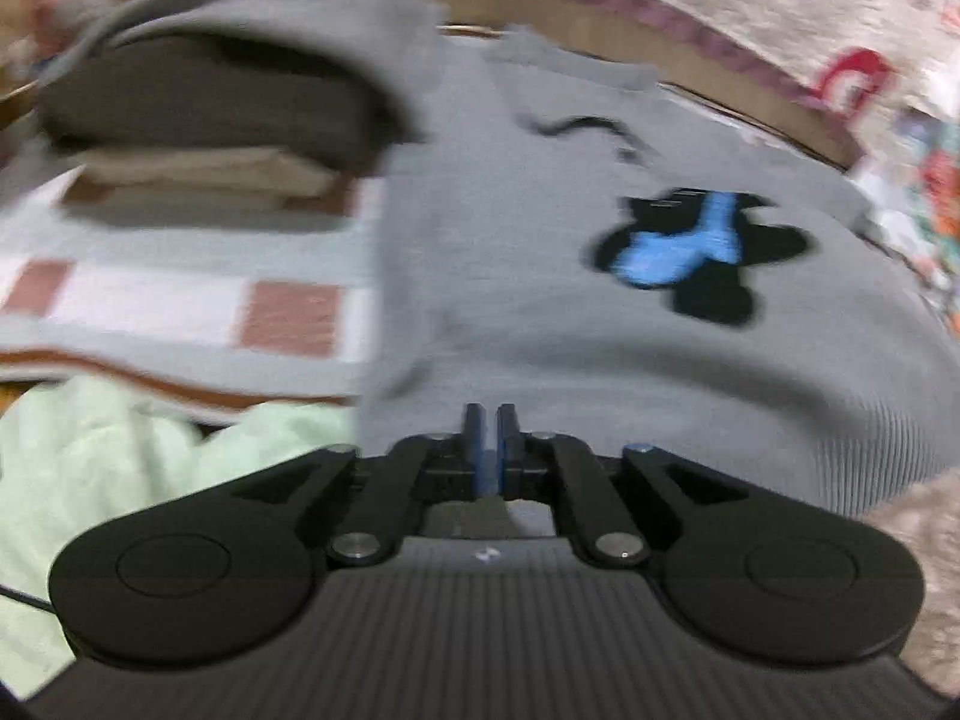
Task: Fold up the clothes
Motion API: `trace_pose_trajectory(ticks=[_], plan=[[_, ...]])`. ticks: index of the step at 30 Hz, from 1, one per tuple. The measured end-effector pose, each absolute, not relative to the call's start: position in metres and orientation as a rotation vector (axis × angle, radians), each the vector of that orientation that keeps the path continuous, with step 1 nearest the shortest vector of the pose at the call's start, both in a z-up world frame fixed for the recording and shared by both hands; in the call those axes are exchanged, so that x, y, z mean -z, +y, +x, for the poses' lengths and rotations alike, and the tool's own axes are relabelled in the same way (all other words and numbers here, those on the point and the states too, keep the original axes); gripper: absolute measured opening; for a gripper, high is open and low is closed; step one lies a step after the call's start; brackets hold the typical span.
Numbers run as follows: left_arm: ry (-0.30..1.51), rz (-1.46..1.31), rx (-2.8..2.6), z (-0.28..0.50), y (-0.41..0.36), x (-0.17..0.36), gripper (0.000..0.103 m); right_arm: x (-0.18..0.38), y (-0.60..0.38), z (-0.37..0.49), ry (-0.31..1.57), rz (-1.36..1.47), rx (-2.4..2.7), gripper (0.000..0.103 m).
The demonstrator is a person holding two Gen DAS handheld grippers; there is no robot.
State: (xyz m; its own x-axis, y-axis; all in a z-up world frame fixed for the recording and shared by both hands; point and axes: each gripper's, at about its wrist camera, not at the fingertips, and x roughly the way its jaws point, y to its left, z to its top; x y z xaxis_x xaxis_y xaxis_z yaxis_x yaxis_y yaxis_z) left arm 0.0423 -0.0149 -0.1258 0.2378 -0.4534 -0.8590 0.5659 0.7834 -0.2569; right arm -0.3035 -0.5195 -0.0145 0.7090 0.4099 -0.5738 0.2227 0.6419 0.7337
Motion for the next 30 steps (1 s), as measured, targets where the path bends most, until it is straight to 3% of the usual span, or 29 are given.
trace_pose_trajectory(ticks=[1, 2, 7, 12, 15, 16, 20, 23, 27, 30], plan=[[1.16, 0.107, 0.666, 0.047, -0.012, 0.13, 0.054, 0.032, -0.523, -0.307, 0.839, 0.911, -0.047, 0.011], [1.188, 0.112, 0.668, 0.05, -0.013, 0.133, 0.061, 0.049, -0.526, -0.311, 0.875, 0.929, 0.026, 0.011], [1.333, 0.144, 0.7, 0.063, -0.024, 0.152, 0.062, 0.083, -0.525, -0.293, 0.797, 1.005, 0.102, 0.011], [1.446, 0.051, 0.771, 0.056, -0.025, 0.165, 0.067, 0.063, -0.522, -0.276, 0.751, 0.949, 0.063, 0.011], [1.413, 0.042, 0.729, 0.053, -0.031, 0.175, 0.067, 0.055, -0.524, -0.273, 0.716, 0.944, 0.045, 0.011], [1.391, 0.058, 0.744, 0.054, -0.035, 0.177, 0.065, 0.053, -0.525, -0.272, 0.704, 0.941, 0.037, 0.011], [1.253, 0.19, 0.799, 0.038, -0.049, 0.166, 0.016, 0.051, -0.52, -0.259, 0.657, 0.959, 0.031, 0.011], [1.093, 0.396, 0.896, 0.017, -0.058, 0.129, 0.008, 0.027, -0.522, -0.26, 0.564, 0.971, -0.009, 0.011], [0.969, 0.304, 0.924, 0.022, -0.035, 0.048, 0.008, -0.027, -0.536, -0.278, 0.465, 1.043, -0.032, 0.011], [0.986, 0.26, 0.924, 0.025, -0.017, 0.029, 0.008, -0.053, -0.538, -0.298, 0.466, 1.042, -0.044, 0.01]])
